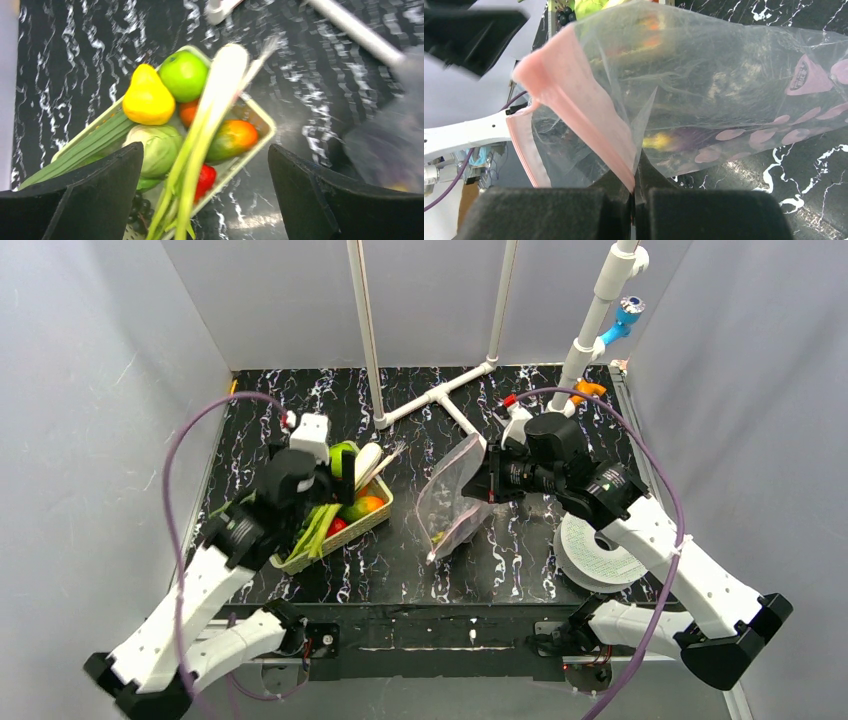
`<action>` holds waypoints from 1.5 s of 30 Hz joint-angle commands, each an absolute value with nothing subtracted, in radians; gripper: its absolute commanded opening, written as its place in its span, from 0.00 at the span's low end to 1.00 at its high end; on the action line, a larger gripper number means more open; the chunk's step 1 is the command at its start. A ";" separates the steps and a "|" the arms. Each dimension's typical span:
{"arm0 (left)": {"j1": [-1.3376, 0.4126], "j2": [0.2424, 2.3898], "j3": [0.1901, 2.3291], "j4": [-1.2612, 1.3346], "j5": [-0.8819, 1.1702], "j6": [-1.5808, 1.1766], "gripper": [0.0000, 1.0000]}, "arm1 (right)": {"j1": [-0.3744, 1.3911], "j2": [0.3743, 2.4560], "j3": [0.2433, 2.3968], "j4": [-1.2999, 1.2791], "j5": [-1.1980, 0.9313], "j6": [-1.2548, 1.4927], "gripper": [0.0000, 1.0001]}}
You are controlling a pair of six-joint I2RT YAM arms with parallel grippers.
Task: Place the food in the zip-top bag and seal the zipper
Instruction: Pick up the fake vegetable from the bin.
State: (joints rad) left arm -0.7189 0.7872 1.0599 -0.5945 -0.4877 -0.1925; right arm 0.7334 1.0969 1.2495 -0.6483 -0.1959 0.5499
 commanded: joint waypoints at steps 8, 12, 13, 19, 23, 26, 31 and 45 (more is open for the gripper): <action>-0.459 1.166 1.061 -0.573 -0.227 -0.142 0.79 | 0.736 1.041 1.236 -0.618 -0.187 0.553 0.01; -0.457 1.159 0.990 -0.548 -0.249 -0.111 0.71 | 0.736 1.043 1.223 -0.609 -0.187 0.553 0.01; -0.457 1.161 0.978 -0.548 -0.251 -0.103 0.69 | 0.736 1.049 1.224 -0.608 -0.187 0.553 0.01; -0.456 1.208 0.935 -0.530 -0.254 -0.083 0.59 | 0.736 1.086 1.239 -0.602 -0.210 0.552 0.01; -0.453 1.253 0.956 -0.543 -0.268 -0.068 0.51 | 0.736 1.092 1.243 -0.605 -0.215 0.554 0.01; -0.451 1.275 0.965 -0.552 -0.264 -0.069 0.50 | 0.736 1.088 1.236 -0.602 -0.210 0.557 0.01; -0.449 1.310 0.972 -0.566 -0.287 -0.072 0.53 | 0.736 1.088 1.240 -0.604 -0.213 0.562 0.01; -0.443 1.220 1.012 -0.595 -0.309 -0.028 0.13 | 0.736 1.113 1.264 -0.607 -0.231 0.559 0.01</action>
State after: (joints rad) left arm -0.4469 1.3045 0.9642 -0.5644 -0.2764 -0.0513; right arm 0.7334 1.1057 1.2312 -0.6399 -0.2131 0.5648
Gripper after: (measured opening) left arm 0.271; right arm 0.023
